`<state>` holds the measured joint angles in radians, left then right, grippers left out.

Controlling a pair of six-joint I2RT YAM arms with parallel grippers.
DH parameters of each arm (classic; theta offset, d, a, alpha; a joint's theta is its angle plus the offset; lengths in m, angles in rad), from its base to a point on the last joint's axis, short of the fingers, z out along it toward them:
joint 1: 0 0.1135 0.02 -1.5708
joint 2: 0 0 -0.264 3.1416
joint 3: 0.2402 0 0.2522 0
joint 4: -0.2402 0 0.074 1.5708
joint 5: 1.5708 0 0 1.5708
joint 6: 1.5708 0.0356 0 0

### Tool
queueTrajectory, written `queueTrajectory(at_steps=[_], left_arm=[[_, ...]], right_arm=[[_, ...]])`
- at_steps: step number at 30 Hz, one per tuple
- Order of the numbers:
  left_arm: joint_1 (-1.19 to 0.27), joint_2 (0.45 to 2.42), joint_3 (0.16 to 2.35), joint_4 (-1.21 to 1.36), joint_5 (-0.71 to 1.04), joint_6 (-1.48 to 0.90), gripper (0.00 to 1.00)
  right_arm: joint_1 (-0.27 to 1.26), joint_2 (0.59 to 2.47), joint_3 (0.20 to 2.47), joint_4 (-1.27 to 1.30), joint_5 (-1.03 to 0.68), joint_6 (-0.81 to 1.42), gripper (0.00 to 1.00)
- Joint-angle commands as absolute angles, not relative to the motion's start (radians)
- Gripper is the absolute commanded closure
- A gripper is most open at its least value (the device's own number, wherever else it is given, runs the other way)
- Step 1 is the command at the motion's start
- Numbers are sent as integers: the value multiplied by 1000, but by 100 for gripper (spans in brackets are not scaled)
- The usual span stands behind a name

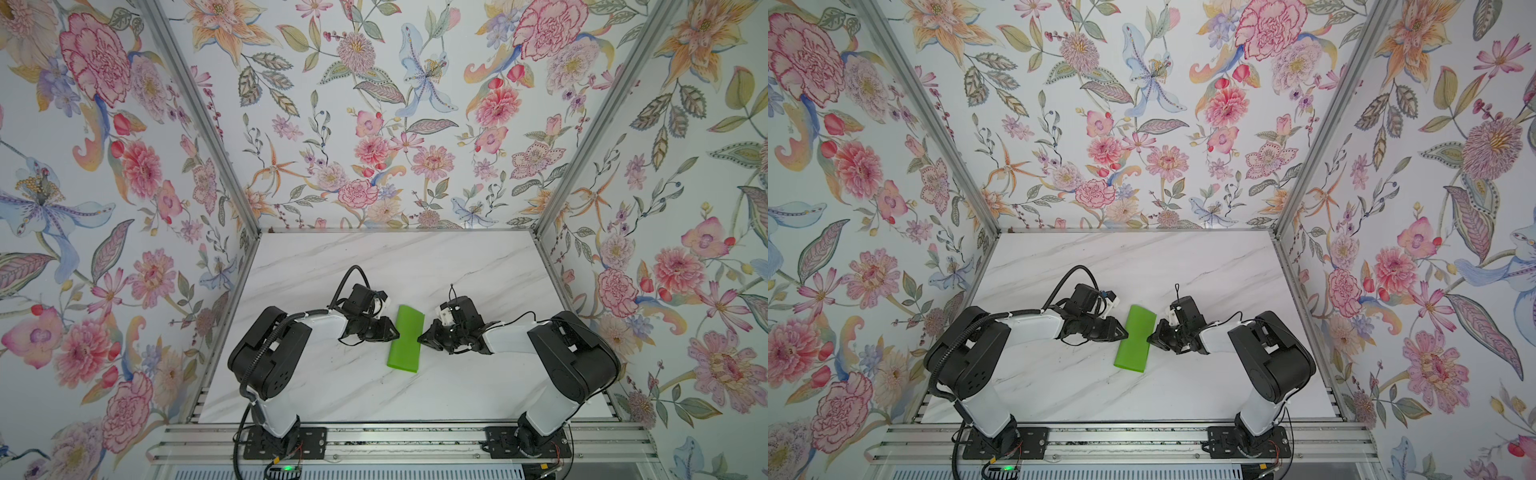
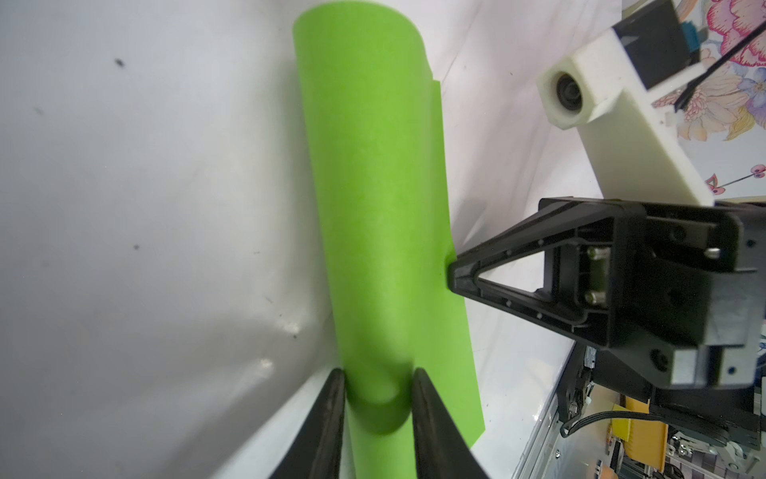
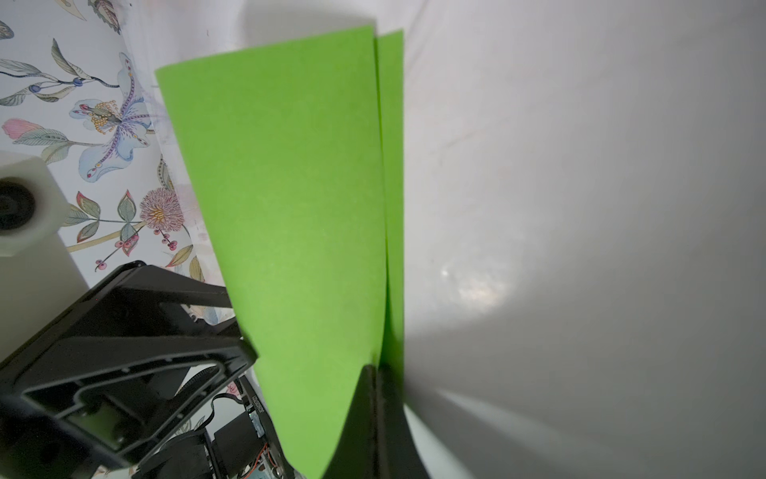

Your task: Fold a paper plane with a square sheet of paper (fold left side to right side)

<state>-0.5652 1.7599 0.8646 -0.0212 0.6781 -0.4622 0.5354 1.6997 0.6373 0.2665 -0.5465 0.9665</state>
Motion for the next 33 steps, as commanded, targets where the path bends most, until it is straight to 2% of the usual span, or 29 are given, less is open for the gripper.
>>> queueTrajectory(at_steps=[1, 20, 33], left_arm=[[-571, 1778, 882, -16, 701, -468, 70], [-572, 1744, 872, -37, 685, -471, 70], [-569, 1579, 870, -181, 531, -433, 63]], right_arm=[[542, 1674, 620, 261, -528, 974, 100], [537, 1781, 612, 312, -554, 974, 100], [525, 1835, 675, 243, -596, 896, 100]])
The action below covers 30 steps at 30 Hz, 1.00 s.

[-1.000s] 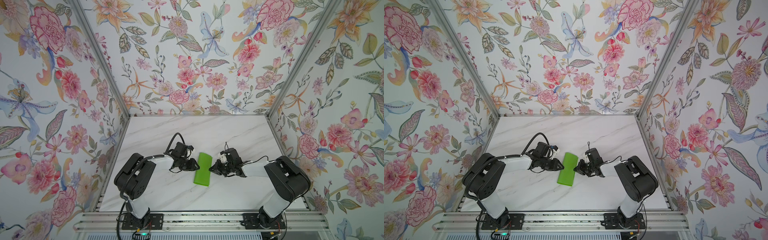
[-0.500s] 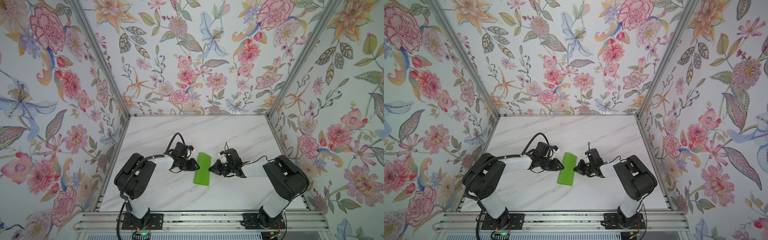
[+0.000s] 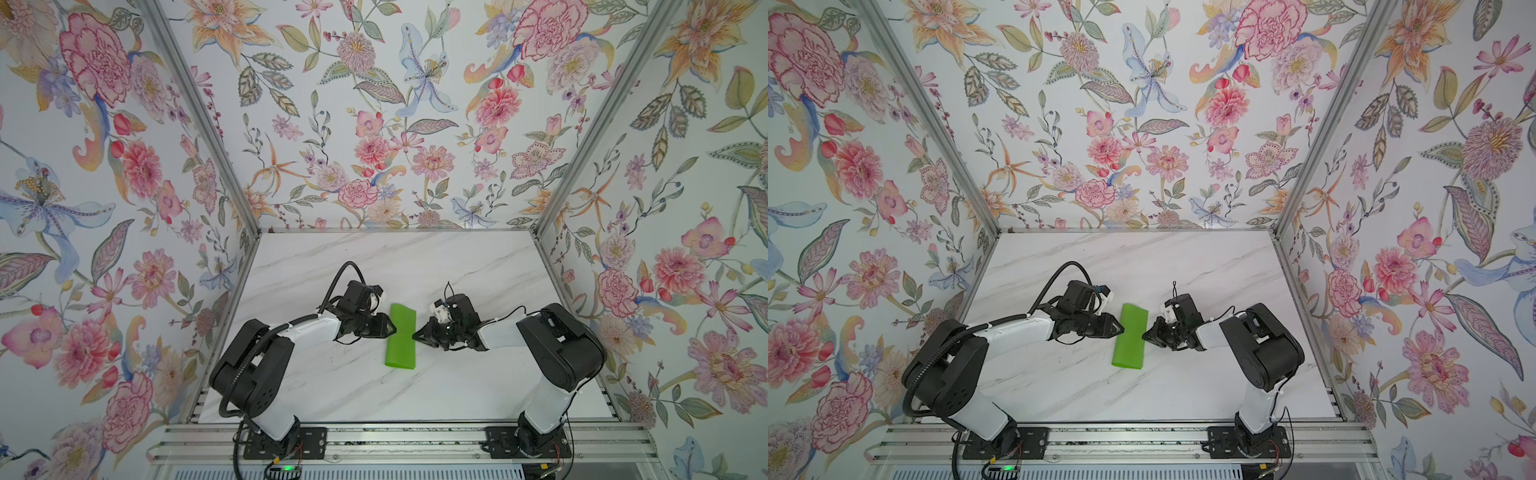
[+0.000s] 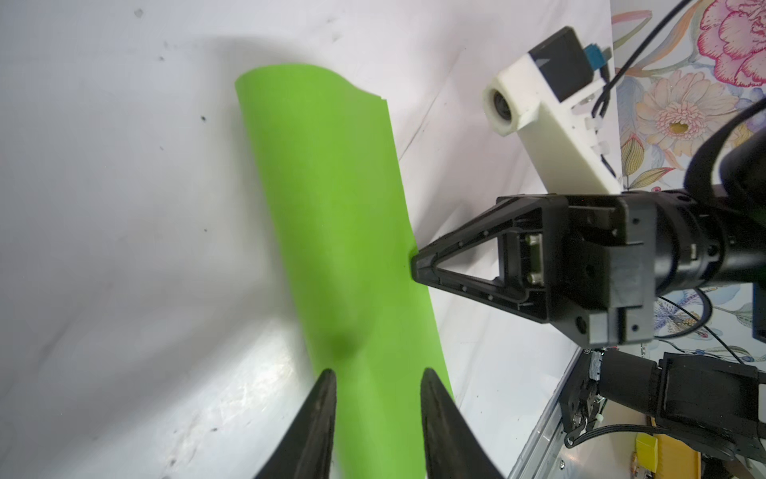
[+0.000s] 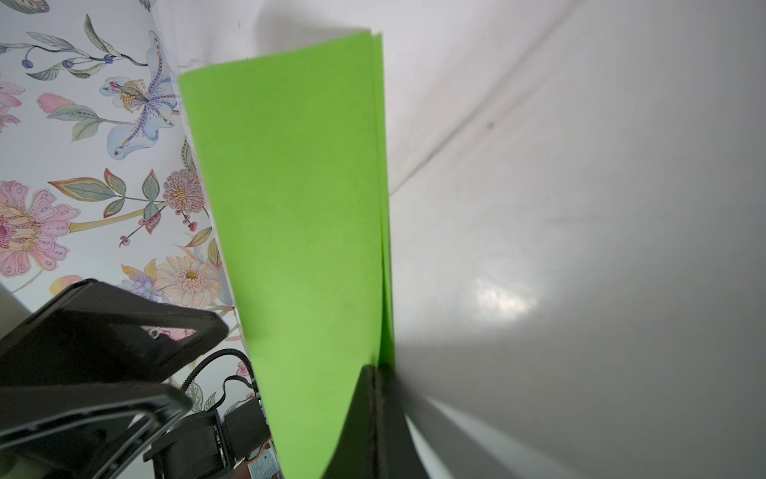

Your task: Fold a paper plane with a square sheet of paper (fold left side to right side)

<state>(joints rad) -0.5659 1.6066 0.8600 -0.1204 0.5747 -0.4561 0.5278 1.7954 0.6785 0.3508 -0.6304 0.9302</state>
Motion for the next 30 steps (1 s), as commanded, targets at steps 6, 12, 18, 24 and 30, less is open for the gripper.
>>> queueTrajectory(at_steps=[6, 12, 18, 24, 30], left_arm=[[-572, 1584, 901, -193, 553, -428, 65], [-593, 1644, 954, -192, 582, -415, 69], [-611, 1721, 1000, -187, 596, -402, 72], [-612, 1770, 1021, -207, 564, -378, 73], [-612, 1751, 999, -194, 527, -387, 67]], right_arm=[[526, 1832, 675, 238, -597, 891, 100], [525, 1825, 672, 236, -591, 888, 100], [526, 1817, 669, 233, -579, 888, 100], [531, 1802, 671, 214, -557, 885, 100], [543, 1779, 695, 181, -545, 886, 100]])
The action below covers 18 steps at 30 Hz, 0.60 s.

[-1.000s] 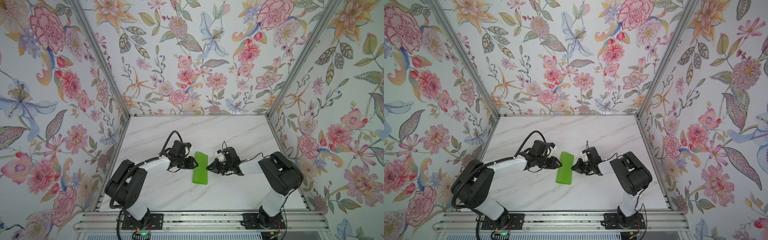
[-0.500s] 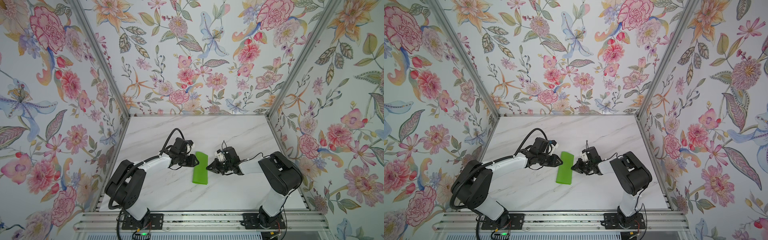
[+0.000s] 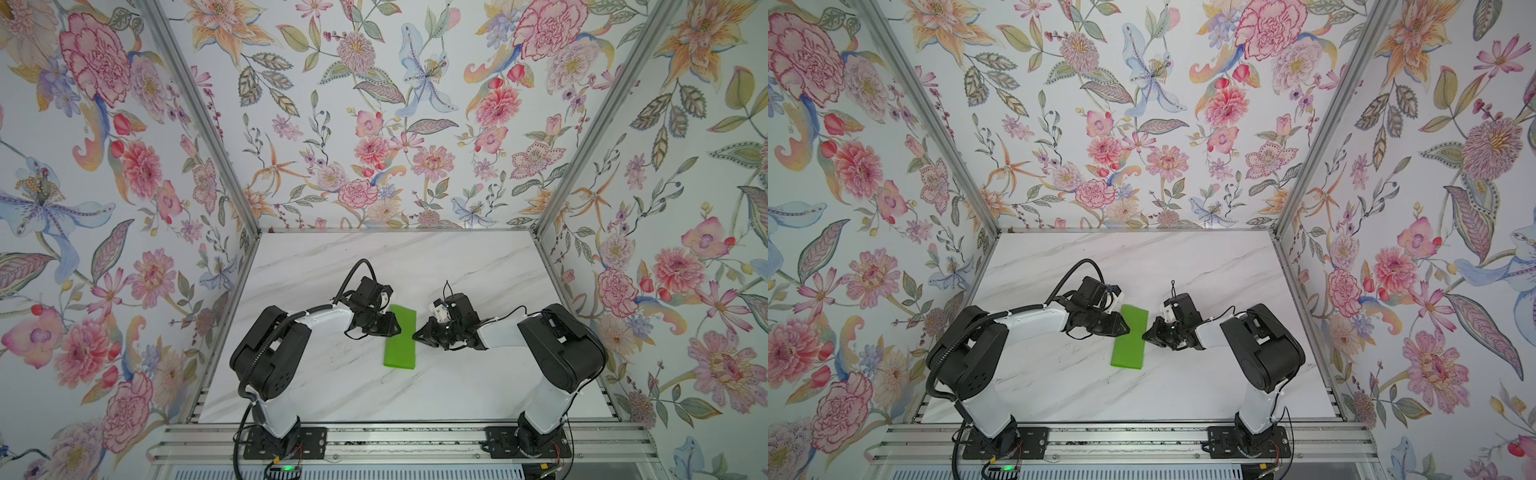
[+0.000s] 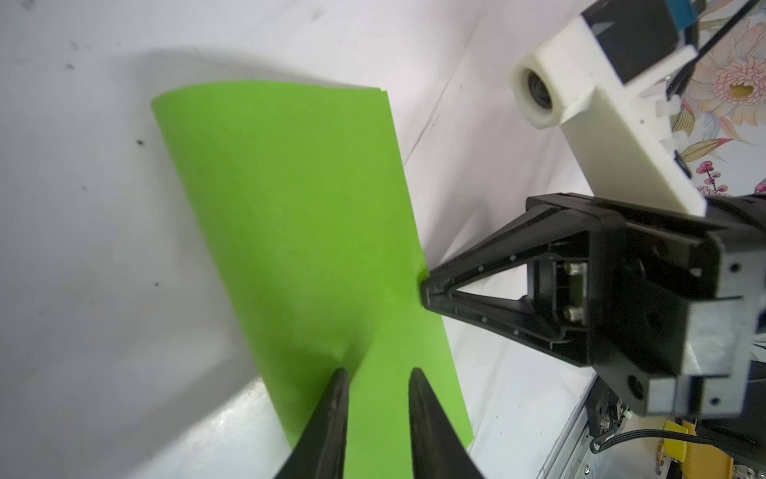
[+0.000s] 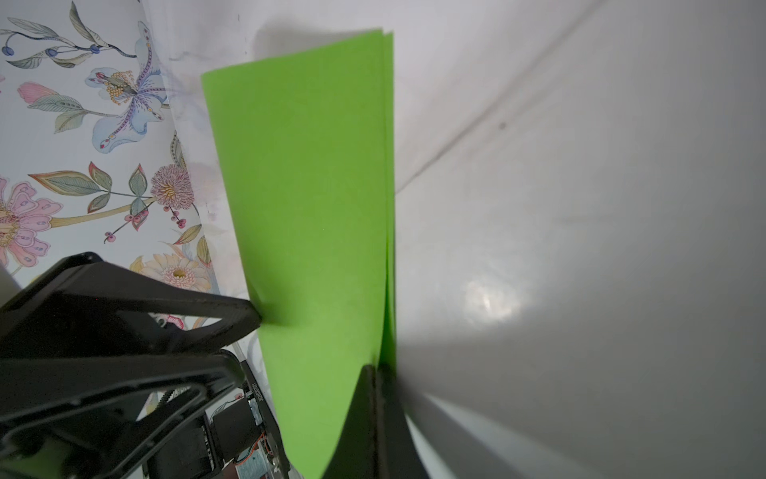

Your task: Fold a paper plane with a square sheet of paper (fold left side to right side)

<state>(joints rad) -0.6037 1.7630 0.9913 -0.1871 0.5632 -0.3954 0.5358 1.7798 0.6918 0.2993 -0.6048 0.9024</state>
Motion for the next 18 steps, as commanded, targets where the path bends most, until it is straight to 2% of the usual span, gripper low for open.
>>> queueTrajectory(at_steps=[1, 4, 7, 18], left_arm=[[-611, 1735, 989, -188, 517, -392, 63], [-611, 1694, 970, -195, 493, -399, 55], [-612, 1668, 950, -206, 494, -403, 52], [-638, 1676, 862, -137, 582, -449, 52]], right_arm=[[543, 1777, 699, 178, -542, 886, 100], [543, 1779, 704, 170, -540, 884, 100], [543, 1779, 711, 162, -538, 882, 100], [543, 1772, 744, 126, -535, 876, 100]])
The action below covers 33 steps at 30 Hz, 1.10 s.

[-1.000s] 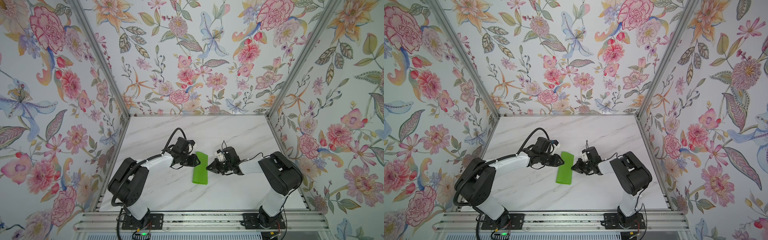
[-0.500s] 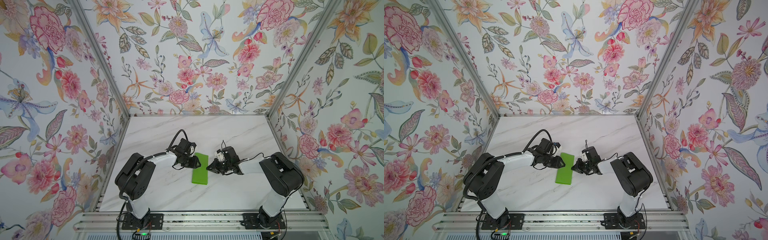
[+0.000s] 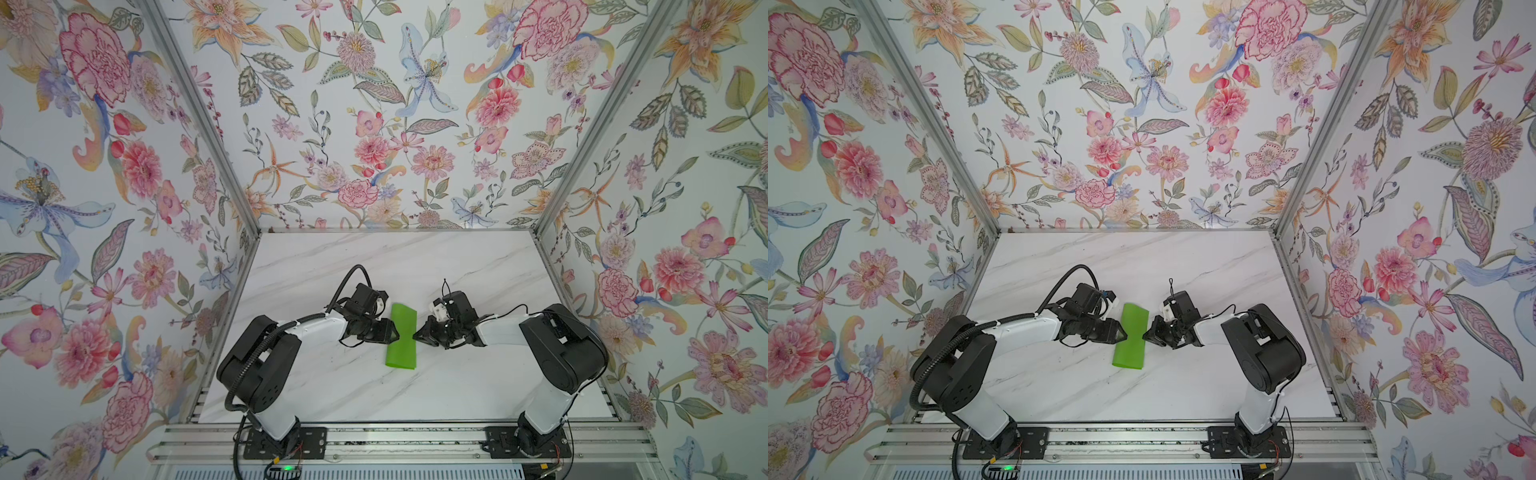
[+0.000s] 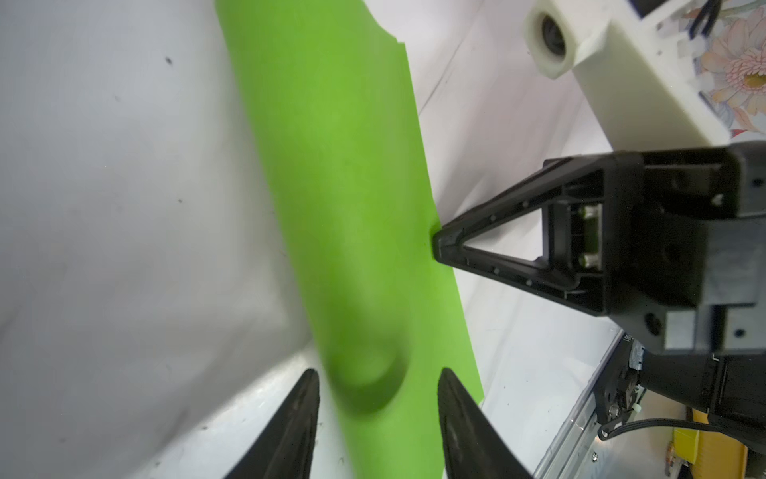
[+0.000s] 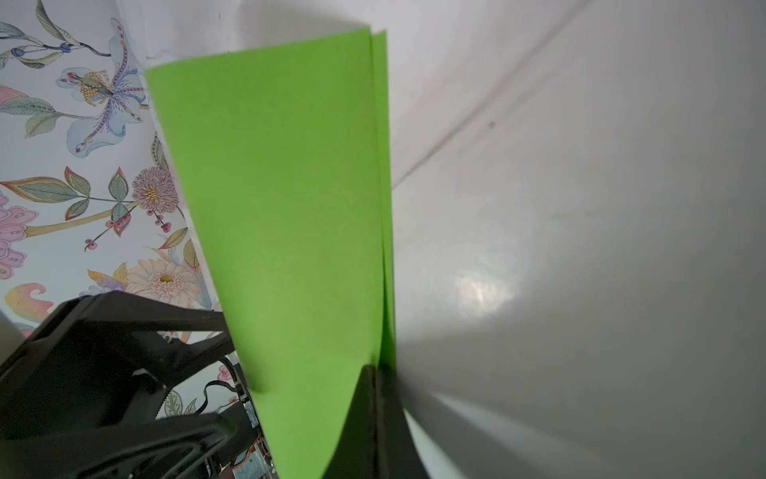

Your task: Fold a paper plane with a square sheet of paper (fold left side to right side)

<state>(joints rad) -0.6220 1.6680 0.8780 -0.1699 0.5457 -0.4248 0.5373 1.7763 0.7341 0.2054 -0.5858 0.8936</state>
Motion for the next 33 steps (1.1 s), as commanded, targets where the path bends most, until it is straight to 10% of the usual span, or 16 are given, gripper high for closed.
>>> queueTrajectory(at_steps=[1, 33], left_arm=[[-643, 1679, 861, -134, 581, -451, 53], [-655, 1710, 854, -117, 572, -460, 56]], right_arm=[[542, 1771, 745, 124, -534, 876, 100], [566, 1678, 769, 31, -486, 841, 100]])
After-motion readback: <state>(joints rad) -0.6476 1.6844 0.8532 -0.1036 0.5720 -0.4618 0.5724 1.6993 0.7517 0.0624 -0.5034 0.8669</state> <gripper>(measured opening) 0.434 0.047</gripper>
